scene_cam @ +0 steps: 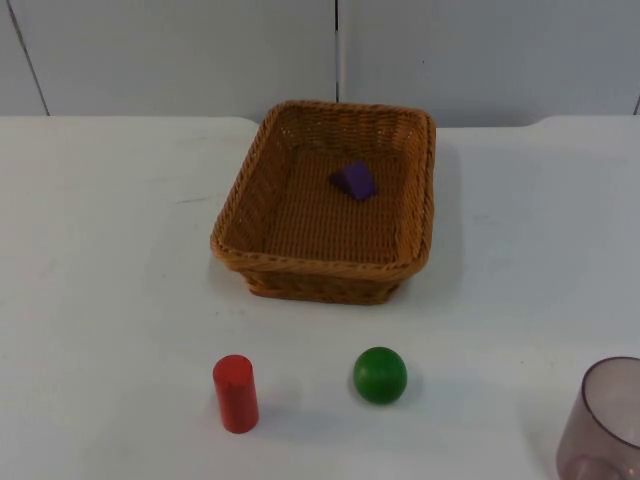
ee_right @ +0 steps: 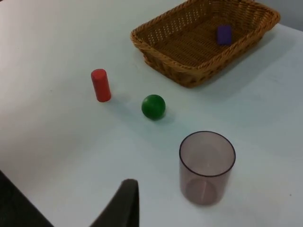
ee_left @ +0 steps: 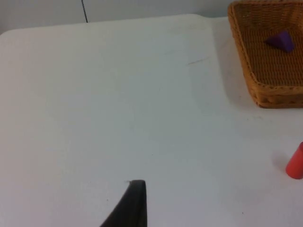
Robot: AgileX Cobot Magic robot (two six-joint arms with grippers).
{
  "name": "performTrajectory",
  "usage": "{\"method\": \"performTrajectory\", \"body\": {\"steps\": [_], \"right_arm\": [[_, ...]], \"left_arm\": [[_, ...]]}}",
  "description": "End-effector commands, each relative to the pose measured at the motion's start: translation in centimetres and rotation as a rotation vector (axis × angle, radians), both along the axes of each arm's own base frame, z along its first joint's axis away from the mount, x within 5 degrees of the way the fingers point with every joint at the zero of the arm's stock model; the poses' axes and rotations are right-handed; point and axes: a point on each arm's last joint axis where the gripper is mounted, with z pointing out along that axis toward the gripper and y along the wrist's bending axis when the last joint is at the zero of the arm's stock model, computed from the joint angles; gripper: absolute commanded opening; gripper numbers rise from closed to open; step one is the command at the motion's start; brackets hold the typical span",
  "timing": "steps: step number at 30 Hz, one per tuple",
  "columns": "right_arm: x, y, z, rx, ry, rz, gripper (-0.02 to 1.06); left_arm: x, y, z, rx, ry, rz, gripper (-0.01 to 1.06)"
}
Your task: Pick up the basket with the left hand and place the triangular block into the basket with the right hand.
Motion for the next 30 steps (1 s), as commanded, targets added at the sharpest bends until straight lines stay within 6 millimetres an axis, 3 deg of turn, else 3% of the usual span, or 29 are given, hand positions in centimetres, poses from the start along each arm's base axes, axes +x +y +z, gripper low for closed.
{"method": "performTrajectory", "body": {"steps": [1,20,24,30], "right_arm": [[0.03,0.03,-0.16,-0.001,-0.002,-0.003,1.05],[0.01,0.07,-0.16,0.004,0.002,-0.006,1.05],[-0.02,0.13,-0.14,0.005,0.0,-0.094,1.05],[-0.09,0.31,-0.14,0.005,-0.001,-0.361,1.05]], "left_arm": [[-0.03,0.02,-0.14,-0.006,0.003,0.003,1.02],[-0.04,-0.06,-0.15,-0.012,0.004,-0.003,1.02],[-0.04,-0.07,-0.15,-0.013,0.004,-0.004,1.02],[-0.04,-0.07,-0.15,-0.013,0.004,-0.004,1.02]]}}
